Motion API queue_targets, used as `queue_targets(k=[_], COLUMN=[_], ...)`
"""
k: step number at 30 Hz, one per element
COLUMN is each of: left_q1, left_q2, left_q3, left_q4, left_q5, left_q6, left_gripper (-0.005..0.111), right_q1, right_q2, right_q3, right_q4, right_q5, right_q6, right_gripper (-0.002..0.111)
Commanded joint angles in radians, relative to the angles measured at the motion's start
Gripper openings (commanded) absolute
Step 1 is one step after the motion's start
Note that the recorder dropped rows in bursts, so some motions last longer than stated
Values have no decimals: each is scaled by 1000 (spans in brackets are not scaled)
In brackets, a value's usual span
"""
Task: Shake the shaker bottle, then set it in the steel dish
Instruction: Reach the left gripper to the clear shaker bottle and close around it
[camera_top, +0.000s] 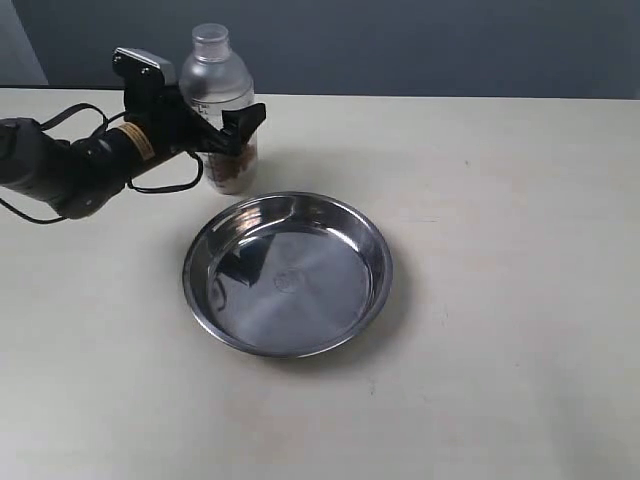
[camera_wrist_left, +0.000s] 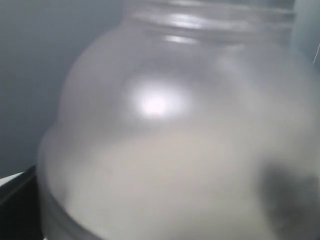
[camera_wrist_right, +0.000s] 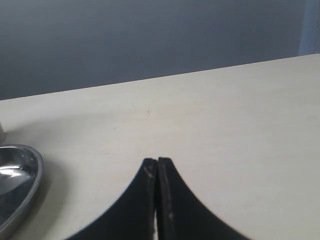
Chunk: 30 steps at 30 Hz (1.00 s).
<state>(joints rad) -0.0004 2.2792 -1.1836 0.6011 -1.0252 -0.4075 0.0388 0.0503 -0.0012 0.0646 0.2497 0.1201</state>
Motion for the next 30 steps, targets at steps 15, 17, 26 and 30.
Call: queue_targets(k=[15,17,26,30], left_q1=[-3,-3,-1,-3], left_q2=[53,53,53,46], left_q3=[-5,-5,-5,-5], left_q4=[77,86,89,54], left_q5=[-94,-103,-51,-49], left_q6=[-82,-80,-84,-117], left_gripper=[37,24,0,0], right_q1=[3,3,3,3], right_q2=[2,2,2,2], right_q3=[1,1,1,1], right_q4=[-2,-2,-2,-2], right_q5=[-13,-13,-13,-13], right_q6=[-4,-4,-4,-4], right_gripper=[-1,-1,-1,-1])
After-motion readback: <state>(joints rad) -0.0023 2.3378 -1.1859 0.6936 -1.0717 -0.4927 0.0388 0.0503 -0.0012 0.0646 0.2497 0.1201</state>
